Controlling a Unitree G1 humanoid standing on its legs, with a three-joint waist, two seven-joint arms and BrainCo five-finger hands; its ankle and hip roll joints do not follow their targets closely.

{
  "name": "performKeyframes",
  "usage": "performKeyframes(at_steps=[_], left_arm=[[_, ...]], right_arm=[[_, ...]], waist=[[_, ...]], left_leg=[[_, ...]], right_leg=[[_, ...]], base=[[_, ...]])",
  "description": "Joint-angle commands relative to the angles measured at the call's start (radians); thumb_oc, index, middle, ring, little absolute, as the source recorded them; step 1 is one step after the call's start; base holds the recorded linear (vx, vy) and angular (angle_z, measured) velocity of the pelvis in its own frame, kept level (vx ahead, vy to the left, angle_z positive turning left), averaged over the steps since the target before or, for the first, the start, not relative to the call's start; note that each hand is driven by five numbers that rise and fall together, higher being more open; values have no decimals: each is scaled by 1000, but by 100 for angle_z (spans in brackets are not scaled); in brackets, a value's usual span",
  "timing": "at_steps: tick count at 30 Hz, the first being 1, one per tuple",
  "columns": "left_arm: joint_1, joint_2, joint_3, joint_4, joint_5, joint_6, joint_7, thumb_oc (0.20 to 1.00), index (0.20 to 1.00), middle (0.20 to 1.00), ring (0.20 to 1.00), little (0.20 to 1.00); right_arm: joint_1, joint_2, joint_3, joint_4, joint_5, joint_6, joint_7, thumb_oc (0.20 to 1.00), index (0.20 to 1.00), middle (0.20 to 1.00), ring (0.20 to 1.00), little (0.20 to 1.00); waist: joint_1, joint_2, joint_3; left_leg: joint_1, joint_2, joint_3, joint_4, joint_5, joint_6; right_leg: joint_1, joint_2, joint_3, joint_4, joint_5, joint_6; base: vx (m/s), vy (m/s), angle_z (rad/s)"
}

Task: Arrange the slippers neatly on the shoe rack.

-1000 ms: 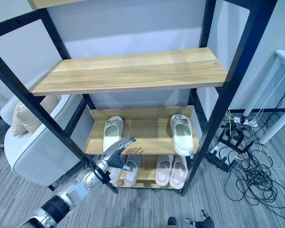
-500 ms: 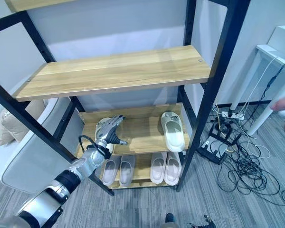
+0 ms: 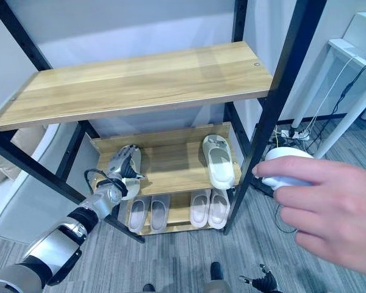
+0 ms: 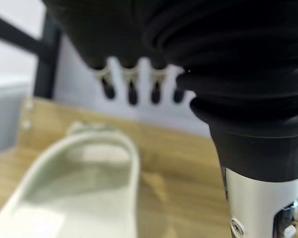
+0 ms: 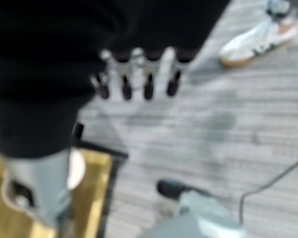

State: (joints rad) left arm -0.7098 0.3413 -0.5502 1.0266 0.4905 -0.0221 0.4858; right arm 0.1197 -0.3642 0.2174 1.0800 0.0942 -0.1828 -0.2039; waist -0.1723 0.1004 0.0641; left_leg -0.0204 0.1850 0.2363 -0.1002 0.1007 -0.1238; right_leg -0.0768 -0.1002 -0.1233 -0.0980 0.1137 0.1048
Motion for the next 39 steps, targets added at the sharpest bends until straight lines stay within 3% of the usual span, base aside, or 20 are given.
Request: performKeyframes(at_steps=[1, 10, 24, 39], left_arm=[[-136, 36, 31, 37, -26, 2, 53, 1000, 1000, 1000, 1000, 1000], [-270, 32, 23, 155, -104, 11, 81, 1000, 1000, 1000, 1000, 1000], [-320, 51, 26, 234, -96, 41, 120, 1000, 1000, 1000, 1000, 1000], [-329, 40, 89, 288, -152, 67, 184, 1000, 1000, 1000, 1000, 1000]], right_arm=[[-49, 0, 32, 4, 19, -35, -18, 1000, 1000, 1000, 1000, 1000], [-92, -2, 86, -5, 14, -34, -16, 1000, 1000, 1000, 1000, 1000], [-108, 3, 119, -11, 4, -43, -22, 1000, 1000, 1000, 1000, 1000], [-123, 7, 153, -26, -16, -44, -25, 1000, 1000, 1000, 1000, 1000]], waist=[[-2, -15, 59], [-3, -45, 82], [-5, -86, 89], [-4, -101, 93]], left_leg=[[-5, -19, -64, 13, -33, -13], [-67, -13, -65, 13, -16, -12], [-72, -5, -61, 13, -15, -14], [-68, -9, -63, 13, -20, -9]], right_leg=[[-2, -14, -18, 48, -86, 49], [-78, -11, -16, 66, -71, 54], [-90, -7, -15, 74, -74, 54], [-91, -9, -14, 80, -78, 53]], base=[[0, 0, 0], [-14, 3, 0], [0, 0, 0], [2, 1, 0]])
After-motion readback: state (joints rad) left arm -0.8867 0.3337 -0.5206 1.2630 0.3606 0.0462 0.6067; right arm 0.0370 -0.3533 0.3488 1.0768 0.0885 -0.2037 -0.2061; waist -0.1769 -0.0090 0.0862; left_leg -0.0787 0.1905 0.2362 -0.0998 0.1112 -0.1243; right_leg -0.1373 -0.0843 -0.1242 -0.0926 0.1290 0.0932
